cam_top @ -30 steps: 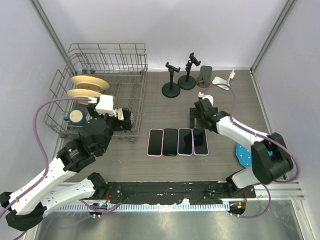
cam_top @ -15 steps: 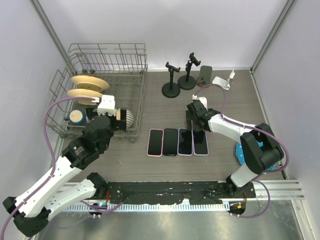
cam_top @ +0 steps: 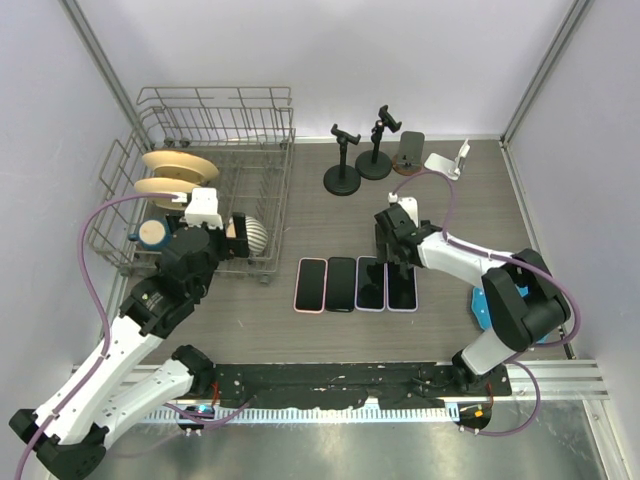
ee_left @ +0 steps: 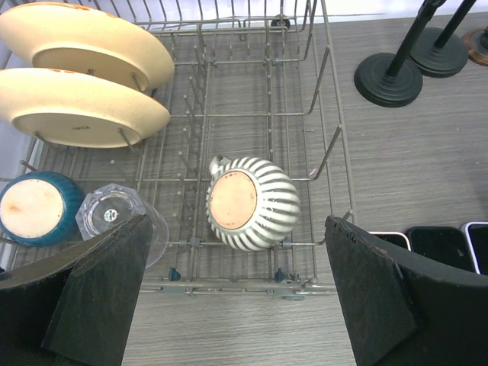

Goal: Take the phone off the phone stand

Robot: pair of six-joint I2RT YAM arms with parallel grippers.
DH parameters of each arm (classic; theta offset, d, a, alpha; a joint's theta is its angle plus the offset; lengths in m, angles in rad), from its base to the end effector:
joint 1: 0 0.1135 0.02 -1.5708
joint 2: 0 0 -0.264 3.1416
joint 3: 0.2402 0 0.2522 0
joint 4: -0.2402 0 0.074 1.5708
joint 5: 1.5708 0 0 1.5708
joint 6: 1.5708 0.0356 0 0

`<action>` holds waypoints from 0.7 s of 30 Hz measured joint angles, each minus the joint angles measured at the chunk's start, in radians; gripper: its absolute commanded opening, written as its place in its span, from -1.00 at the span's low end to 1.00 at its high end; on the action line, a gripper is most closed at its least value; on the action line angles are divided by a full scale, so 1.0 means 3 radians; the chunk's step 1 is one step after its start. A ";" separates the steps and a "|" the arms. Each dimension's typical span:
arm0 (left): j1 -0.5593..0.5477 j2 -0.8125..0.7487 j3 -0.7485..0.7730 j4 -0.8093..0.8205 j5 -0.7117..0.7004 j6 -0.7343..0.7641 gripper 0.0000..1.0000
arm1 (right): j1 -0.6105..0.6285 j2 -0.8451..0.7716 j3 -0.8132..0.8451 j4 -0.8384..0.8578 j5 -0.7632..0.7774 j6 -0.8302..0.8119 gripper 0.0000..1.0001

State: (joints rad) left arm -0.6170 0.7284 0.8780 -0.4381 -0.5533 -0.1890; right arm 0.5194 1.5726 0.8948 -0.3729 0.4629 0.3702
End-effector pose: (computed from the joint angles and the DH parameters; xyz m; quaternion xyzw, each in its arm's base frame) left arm 0.1383 -0.0751 0.3554 0.0041 0.7880 -0.0243 0.6151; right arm 0.2696 0.1359 0.1788 -0.0113 0.9424 -0.0924 0.3213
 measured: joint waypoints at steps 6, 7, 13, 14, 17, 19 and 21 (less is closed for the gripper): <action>0.0033 0.0006 0.0000 0.0000 0.0048 -0.0043 1.00 | -0.0017 -0.0189 -0.0056 -0.0103 0.0033 0.0000 0.79; 0.0037 0.0005 0.0000 0.0000 0.0053 -0.0045 1.00 | -0.0019 -0.0237 -0.0069 -0.0102 0.0020 0.0000 0.79; 0.0058 -0.0019 -0.0010 0.0003 0.0066 -0.0052 0.99 | -0.0168 -0.0696 -0.0266 0.0022 -0.0320 0.0097 0.79; 0.0062 -0.0032 -0.0015 0.0004 0.0067 -0.0056 1.00 | -0.0221 -0.0788 -0.0342 0.0064 -0.0451 0.0148 0.79; 0.0075 -0.0070 -0.0032 0.0006 0.0078 -0.0057 0.99 | -0.0443 -0.0959 -0.0532 0.0158 -0.0690 0.0285 0.80; 0.0079 -0.0085 -0.0037 0.0010 0.0079 -0.0058 0.99 | -0.0533 -0.1094 -0.0706 0.0193 -0.0843 0.0380 0.80; 0.0080 -0.0095 -0.0037 0.0013 0.0083 -0.0061 1.00 | -0.0563 -0.1246 -0.0866 0.0177 -0.0988 0.0465 0.80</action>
State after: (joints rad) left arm -0.5930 0.6998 0.8669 -0.4343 -0.5285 -0.2073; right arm 0.3504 1.1988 0.6350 -0.3199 0.1665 0.5098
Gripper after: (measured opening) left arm 0.996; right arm 0.898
